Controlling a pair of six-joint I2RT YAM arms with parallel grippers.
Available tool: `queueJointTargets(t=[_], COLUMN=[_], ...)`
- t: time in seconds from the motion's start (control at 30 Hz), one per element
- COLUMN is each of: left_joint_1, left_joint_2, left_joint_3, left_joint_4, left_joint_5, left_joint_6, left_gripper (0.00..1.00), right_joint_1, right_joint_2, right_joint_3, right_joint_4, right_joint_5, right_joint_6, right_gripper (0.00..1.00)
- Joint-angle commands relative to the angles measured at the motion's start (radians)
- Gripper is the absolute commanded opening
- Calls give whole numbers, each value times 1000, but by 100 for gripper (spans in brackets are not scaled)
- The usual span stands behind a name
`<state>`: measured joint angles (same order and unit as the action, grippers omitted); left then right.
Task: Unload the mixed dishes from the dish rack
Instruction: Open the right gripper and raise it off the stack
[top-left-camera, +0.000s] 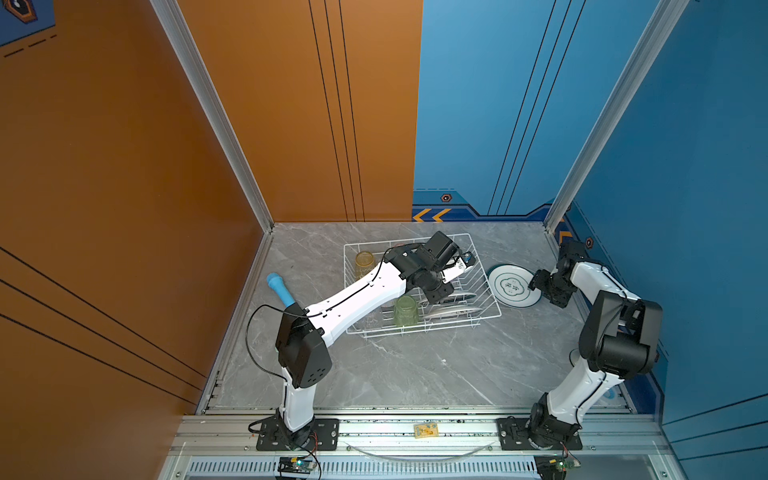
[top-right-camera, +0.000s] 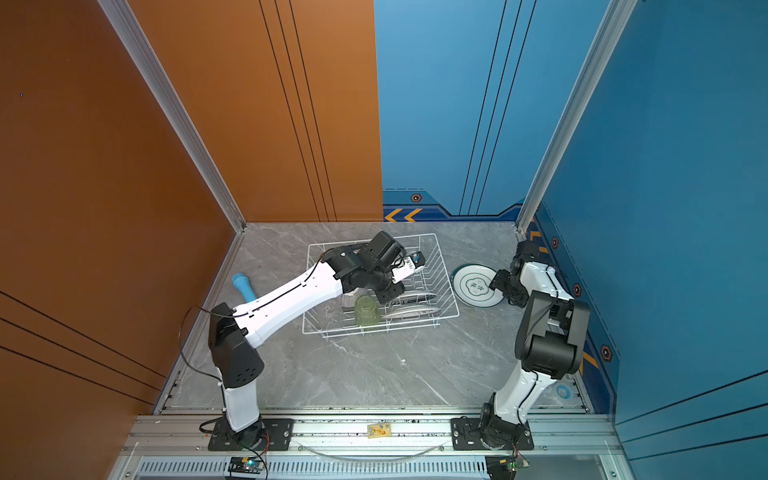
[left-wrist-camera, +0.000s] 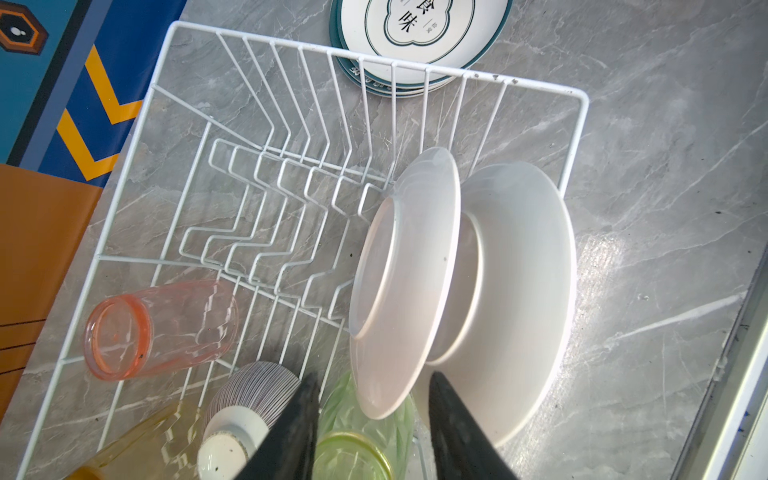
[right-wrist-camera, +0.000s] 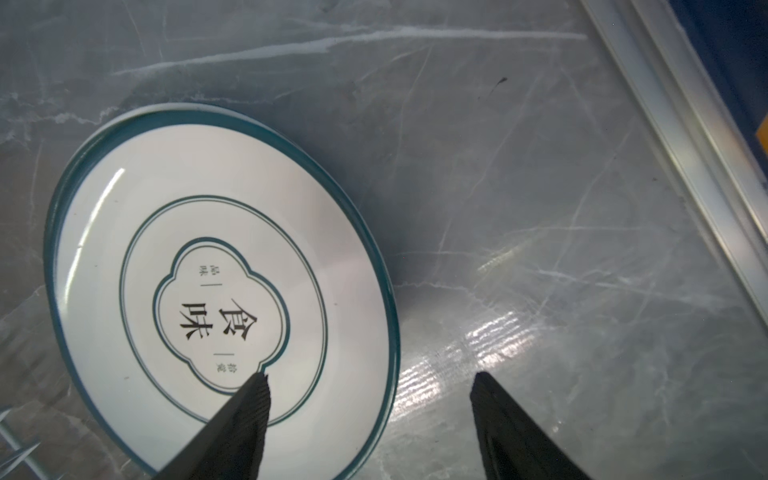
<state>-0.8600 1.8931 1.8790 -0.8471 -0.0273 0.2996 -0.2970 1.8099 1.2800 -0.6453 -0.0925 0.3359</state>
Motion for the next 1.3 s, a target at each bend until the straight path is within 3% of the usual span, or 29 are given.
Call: queueJointTargets(t=[0.0, 1.27], left_joint_1=[10, 27], left_joint_2=[-46, -66], left_joint_3=[-18, -52], left_joint_4=[-19, -19], left_joint_5=[-20, -16], left_joint_6=[2, -7], left_gripper=[45, 45], right_joint_1=[20, 90], right_joint_2=[38, 138], right_joint_3=[42, 110], right_joint_4=[-27, -39], right_joint_5=[41, 54], right_joint_6=[-18, -17], right_gripper=[76, 77])
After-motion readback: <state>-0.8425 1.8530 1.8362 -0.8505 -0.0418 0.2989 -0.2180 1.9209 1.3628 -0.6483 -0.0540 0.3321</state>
